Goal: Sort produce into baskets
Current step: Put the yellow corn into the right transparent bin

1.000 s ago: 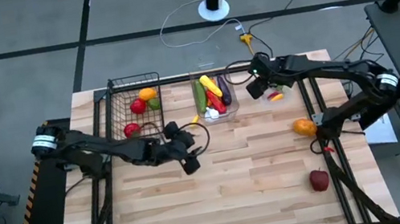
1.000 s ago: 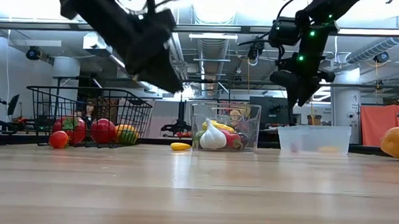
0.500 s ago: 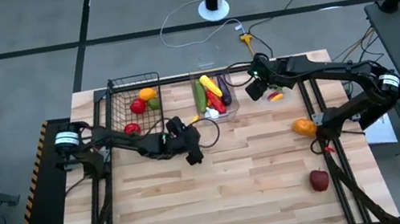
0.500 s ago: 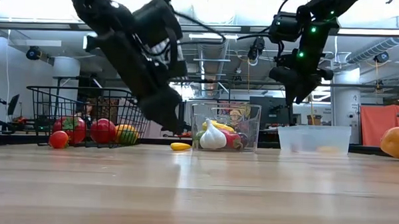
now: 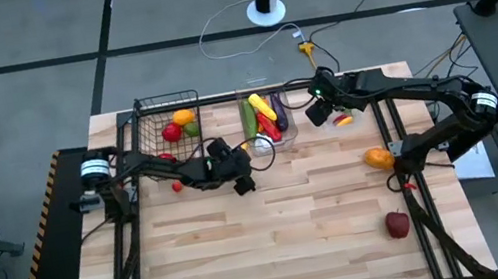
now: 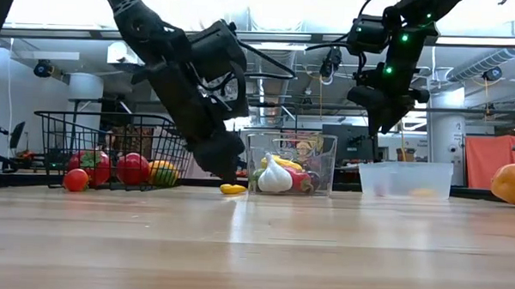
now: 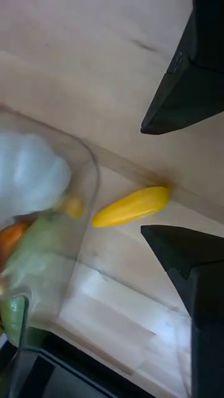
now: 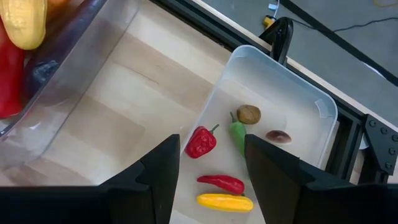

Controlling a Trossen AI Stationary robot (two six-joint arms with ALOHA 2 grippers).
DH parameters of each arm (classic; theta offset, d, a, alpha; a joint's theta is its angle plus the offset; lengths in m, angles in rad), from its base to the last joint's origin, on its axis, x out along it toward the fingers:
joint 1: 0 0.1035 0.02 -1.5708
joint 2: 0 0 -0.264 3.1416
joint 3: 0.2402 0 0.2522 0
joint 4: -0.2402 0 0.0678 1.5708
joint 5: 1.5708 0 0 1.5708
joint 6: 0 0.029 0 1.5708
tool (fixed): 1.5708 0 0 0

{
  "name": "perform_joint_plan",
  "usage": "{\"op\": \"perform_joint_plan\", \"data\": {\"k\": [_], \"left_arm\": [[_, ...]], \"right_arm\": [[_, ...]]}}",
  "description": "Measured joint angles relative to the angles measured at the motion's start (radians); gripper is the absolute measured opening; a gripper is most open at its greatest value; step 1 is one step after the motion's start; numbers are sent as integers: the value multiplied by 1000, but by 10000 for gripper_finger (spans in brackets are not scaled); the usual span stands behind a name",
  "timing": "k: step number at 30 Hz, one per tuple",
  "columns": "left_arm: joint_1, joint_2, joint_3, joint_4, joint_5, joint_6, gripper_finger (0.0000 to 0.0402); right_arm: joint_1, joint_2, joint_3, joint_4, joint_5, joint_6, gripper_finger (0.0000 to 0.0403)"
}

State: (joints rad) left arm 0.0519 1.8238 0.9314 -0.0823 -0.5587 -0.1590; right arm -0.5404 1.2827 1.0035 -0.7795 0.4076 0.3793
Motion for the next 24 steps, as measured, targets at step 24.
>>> {"op": "perform_joint_plan", "data": {"k": [24], "left_arm": [[62, 43, -3, 23, 47, 1, 232]], "right_arm": [[4, 0, 0, 0, -25, -12, 176]]}}
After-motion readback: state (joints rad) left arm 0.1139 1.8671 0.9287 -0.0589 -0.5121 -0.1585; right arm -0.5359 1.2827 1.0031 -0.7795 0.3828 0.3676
